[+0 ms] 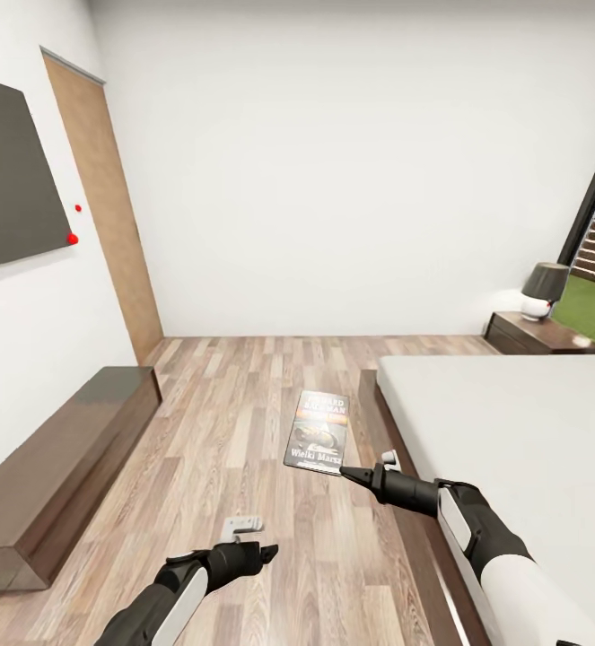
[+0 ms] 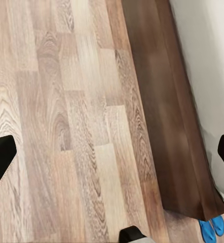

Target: In the bedroom, move the book from the bed onto either nightstand, and place the two sandals side by side next to the bed.

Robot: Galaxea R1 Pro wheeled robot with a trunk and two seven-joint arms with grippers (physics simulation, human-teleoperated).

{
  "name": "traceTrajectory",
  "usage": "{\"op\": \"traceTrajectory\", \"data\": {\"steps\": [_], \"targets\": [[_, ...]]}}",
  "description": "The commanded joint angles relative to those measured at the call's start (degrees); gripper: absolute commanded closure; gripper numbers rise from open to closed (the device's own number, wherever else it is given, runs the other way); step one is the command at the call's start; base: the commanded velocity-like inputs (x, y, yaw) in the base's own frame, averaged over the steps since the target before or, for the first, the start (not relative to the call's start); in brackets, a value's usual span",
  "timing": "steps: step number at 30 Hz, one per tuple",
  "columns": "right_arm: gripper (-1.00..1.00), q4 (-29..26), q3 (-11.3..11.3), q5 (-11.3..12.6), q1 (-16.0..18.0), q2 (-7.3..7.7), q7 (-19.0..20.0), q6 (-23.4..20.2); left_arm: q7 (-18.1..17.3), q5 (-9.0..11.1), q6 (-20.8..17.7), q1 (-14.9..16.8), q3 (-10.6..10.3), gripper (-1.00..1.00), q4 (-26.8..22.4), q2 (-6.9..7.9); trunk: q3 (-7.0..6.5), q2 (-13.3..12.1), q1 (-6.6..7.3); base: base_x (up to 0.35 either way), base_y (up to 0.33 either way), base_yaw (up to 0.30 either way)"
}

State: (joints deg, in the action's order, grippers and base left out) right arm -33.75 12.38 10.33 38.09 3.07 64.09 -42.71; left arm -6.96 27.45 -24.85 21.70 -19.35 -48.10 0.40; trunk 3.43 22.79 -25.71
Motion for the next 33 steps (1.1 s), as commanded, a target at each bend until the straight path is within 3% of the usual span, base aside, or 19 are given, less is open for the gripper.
{"op": "traceTrajectory", "data": {"steps": [1, 33], "targets": [[1.0, 0.0, 0.1, 0.41, 0.06, 0.0, 0.06, -0.45, 0.01, 0.23, -0.23, 0.04, -0.1, -1.0, -0.06, 0.04, 0.13, 0.13, -0.07, 0.328, 0.0, 0.0], [1.0, 0.0, 0.1, 0.39, 0.06, 0.01, 0.07, -0.45, 0.02, 0.23, -0.2, 0.05, -0.1, -1.0, 0.2, 0.04, 0.13, 0.13, -0.07, 0.328, 0.001, 0.0]]}}
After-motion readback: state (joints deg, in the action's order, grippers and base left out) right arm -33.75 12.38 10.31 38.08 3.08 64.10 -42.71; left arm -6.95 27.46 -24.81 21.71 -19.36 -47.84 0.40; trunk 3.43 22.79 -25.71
